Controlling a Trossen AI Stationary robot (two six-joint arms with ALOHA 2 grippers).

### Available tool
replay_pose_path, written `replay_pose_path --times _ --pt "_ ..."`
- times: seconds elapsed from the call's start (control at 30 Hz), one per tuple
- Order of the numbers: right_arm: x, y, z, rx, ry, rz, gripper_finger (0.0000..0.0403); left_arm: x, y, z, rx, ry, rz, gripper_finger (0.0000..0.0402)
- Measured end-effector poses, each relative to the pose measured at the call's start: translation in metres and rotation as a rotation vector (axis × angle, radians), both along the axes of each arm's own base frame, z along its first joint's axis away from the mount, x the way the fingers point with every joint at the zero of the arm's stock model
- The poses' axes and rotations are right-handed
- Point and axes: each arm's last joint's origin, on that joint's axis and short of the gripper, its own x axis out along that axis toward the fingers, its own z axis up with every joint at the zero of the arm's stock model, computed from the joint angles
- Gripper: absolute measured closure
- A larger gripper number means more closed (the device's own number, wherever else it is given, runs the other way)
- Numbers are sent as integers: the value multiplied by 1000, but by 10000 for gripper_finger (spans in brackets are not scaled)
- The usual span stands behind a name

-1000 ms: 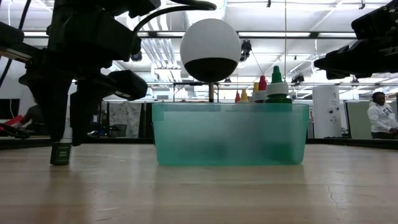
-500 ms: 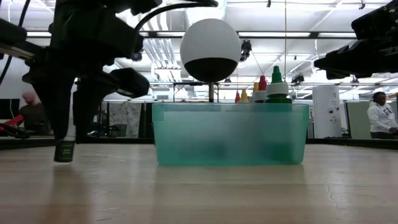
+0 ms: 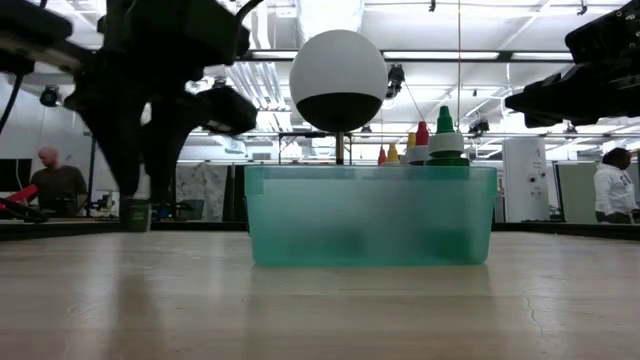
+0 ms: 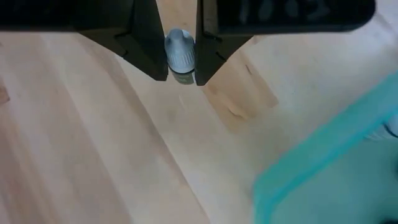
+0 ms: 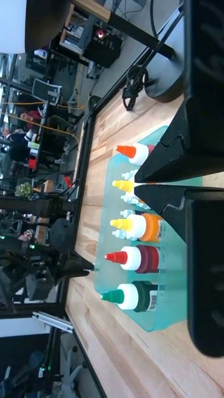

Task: Pick & Place food coloring
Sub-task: Put the small green food coloring bottle into the green bin

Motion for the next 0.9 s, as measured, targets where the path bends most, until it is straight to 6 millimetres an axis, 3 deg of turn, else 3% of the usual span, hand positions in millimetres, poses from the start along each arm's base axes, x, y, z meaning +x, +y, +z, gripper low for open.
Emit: replay_pose_path --times 0.53,0.9 --pt "0 0 0 -2 0 0 394 32 30 51 -37 -126 110 360" --pt "0 0 0 -1 -1 1 394 65 36 51 -21 -150 126 360"
